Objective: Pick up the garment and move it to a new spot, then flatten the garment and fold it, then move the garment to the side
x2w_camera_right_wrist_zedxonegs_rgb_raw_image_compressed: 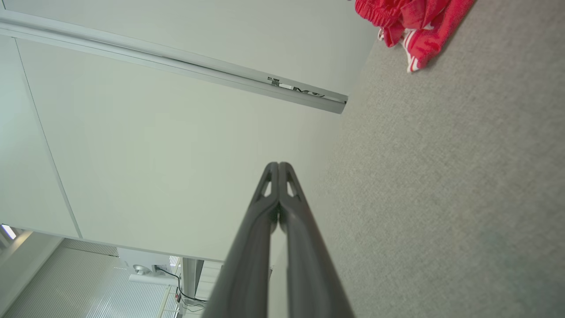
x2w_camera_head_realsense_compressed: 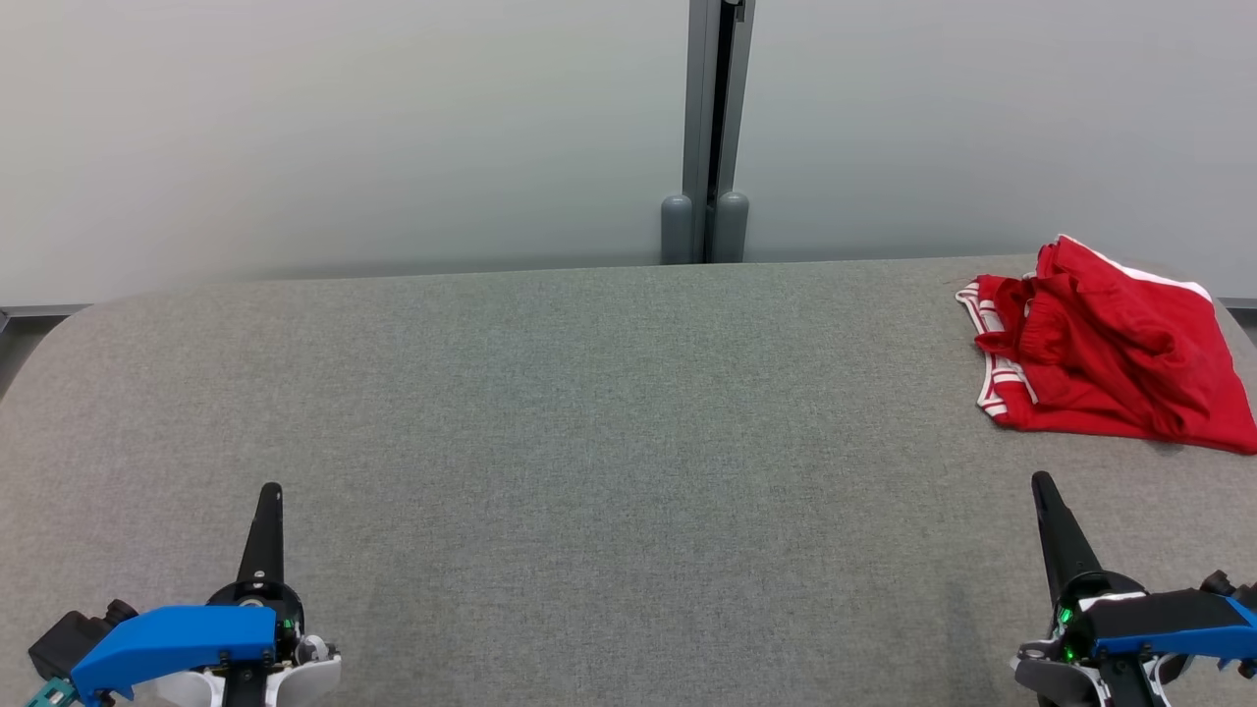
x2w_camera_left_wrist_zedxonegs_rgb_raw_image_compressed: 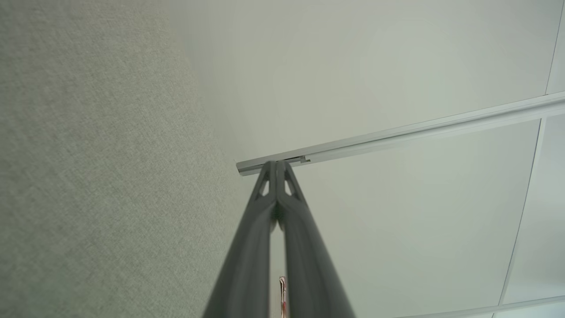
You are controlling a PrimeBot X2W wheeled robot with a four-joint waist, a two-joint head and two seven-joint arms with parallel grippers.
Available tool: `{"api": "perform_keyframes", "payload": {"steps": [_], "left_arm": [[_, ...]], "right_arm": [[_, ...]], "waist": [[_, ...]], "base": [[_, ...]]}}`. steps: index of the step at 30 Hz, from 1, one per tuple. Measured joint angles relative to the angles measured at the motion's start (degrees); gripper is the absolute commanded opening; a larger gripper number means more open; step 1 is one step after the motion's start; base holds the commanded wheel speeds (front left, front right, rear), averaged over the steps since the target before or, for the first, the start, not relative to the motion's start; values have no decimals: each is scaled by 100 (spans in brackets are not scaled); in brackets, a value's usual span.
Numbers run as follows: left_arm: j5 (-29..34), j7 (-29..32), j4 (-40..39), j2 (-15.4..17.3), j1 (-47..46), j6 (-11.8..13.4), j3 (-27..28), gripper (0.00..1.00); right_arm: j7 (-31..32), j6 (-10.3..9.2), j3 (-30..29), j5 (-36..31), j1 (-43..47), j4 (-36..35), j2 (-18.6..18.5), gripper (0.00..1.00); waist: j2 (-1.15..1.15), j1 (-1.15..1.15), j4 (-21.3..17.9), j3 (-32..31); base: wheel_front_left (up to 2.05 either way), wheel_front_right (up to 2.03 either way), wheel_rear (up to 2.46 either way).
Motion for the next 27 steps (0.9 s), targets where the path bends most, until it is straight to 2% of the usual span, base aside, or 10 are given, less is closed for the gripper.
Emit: {"api": "perform_keyframes", "payload": {"steps": [27], "left_arm": [[-1244, 305, -35, -23, -174, -3, 93, 0]], "right_arm": [[308, 0, -43, 1224, -119, -53, -4, 0]], "waist": [[0, 0, -24, 40]], "base": [[0, 0, 0]]}}
